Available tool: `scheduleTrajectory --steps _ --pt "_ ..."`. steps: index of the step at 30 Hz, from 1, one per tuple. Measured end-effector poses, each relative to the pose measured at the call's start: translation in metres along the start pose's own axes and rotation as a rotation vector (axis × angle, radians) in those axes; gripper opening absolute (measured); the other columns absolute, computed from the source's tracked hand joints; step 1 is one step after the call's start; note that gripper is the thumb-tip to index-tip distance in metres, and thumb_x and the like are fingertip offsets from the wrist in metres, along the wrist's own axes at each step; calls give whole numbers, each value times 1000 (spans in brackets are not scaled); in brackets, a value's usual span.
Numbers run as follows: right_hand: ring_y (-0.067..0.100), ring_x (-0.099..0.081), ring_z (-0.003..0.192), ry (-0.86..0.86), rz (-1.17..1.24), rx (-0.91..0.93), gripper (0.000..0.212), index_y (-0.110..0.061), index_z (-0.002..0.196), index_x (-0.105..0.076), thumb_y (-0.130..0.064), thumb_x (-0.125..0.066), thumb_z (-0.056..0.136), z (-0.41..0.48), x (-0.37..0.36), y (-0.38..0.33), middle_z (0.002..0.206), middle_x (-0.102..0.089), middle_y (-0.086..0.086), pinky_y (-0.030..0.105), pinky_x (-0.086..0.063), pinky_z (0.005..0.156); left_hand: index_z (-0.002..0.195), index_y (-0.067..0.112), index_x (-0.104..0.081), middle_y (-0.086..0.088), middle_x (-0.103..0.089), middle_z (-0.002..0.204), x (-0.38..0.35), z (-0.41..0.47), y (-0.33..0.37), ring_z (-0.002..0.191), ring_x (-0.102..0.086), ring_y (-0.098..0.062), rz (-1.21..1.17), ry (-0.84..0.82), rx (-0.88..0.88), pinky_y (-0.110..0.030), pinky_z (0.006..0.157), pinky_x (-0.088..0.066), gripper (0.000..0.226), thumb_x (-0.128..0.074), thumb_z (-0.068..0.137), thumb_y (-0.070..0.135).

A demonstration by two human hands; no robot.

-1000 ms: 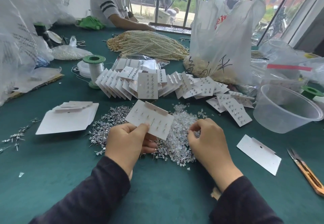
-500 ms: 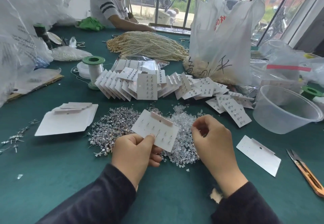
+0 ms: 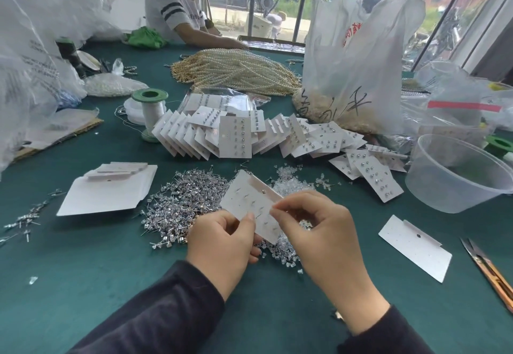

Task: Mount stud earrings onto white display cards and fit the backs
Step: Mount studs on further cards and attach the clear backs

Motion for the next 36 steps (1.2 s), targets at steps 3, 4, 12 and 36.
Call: scheduleTrajectory --steps 3,4,12,36 --pt "9 -60 69 0 -47 46 14 -13 71 -71 1 -72 73 -4 -9 -4 73 -64 -5 22 -49 65 53 2 -56 0 -62 41 0 0 1 34 -56 -12 37 7 -26 -19 36 -46 32 -61 83 9" --pt "10 -59 69 3 -63 55 13 -12 72 -71 1 -72 73 -4 -10 -5 74 -63 -5 23 -49 65 53 3 -56 0 -62 42 1 0 1 35 -57 -13 45 10 -30 -20 37 -47 32 -62 83 9" --pt "11 -55 67 -6 -79 56 13 -12 69 -69 0 -71 74 -6 -15 -5 73 -58 -2 11 -41 60 52 0 -59 -4 -62 43 2 -1 3 37 -59 -16 82 23 -52 -27 43 -52 32 -62 82 11" --pt "7 -56 64 -36 -34 -116 17 -16 66 -70 -1 -71 75 -7 -18 8 69 -59 -5 11 -40 56 49 1 -58 -3 -61 40 2 -1 -1 36 -59 -13 103 30 -70 -24 42 -52 33 -64 80 9"
Point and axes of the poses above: each hand's wrist, its own z-axis towards the middle knuckle, its own x-axis out of the back of the hand, y = z × x, the point moved 8 cm from there along z, towards the middle knuckle
